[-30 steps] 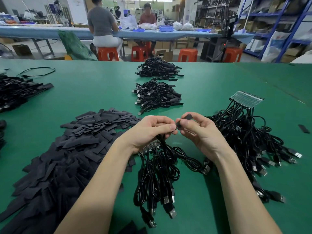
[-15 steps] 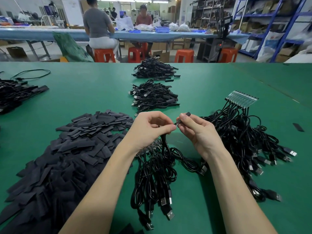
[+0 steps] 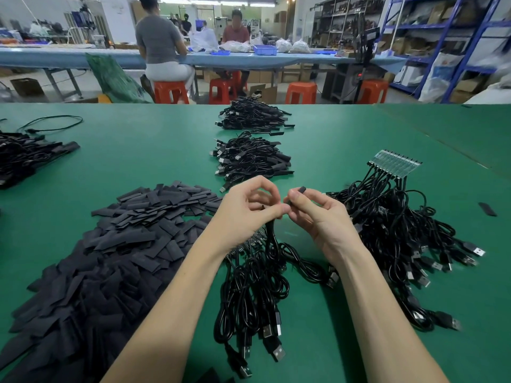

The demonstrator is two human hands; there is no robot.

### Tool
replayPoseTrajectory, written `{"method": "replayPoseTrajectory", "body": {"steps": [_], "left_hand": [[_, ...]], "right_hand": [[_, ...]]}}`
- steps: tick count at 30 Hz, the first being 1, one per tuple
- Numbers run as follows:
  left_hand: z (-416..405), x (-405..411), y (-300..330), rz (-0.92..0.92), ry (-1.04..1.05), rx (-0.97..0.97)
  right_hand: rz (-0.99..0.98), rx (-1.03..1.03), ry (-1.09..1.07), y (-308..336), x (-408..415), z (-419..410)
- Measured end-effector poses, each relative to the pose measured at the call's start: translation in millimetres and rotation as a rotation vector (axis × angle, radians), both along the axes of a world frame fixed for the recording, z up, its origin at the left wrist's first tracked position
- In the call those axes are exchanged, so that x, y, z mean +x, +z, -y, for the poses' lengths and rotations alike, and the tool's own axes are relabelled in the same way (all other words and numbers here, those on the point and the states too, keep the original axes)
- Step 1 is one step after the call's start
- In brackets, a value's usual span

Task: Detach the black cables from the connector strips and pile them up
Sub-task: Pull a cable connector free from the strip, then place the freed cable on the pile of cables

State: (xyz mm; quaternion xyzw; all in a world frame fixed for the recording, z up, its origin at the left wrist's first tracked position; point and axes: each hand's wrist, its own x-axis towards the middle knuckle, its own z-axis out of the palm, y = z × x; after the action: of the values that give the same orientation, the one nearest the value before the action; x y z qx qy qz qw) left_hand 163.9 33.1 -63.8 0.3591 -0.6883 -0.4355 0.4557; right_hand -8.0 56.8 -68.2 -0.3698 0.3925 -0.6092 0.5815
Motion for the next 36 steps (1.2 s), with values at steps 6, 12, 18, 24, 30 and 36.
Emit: {"method": "replayPoseTrajectory", "body": {"steps": [6,12,18,24,30,36], "left_hand": [[2.4,-2.1,-1.3,0.034,0.048,-0.027],[2.8,-7.2,-4.0,-0.009,0.068,-0.006],[4.6,-8.6,-7.7,0.005,0.093,-0.009],[4.7,-9.0,-8.2,0.060,0.081,0.062],[3.3,-11.0,-8.1,0.130,0.072,0.234],[46.7,-10.8,13.4,0.262,0.373,-0.122]], "right_hand": [[-0.037,-0.098,-0.116,-2.7,3.8,1.9],[-0.097,-0.174,-0.224,-6.3,6.6,3.3],[-0.239,-0.184,-0.245,-13.7,6.1,5.2],[-0.192,-0.168,-0.286,-12.2,7.7,6.4],[-0.001,-0.078,-0.409,-7.9,3.1,9.7],[-0.333,0.022,-0.407,-16.6,-2.3,12.6]]}}
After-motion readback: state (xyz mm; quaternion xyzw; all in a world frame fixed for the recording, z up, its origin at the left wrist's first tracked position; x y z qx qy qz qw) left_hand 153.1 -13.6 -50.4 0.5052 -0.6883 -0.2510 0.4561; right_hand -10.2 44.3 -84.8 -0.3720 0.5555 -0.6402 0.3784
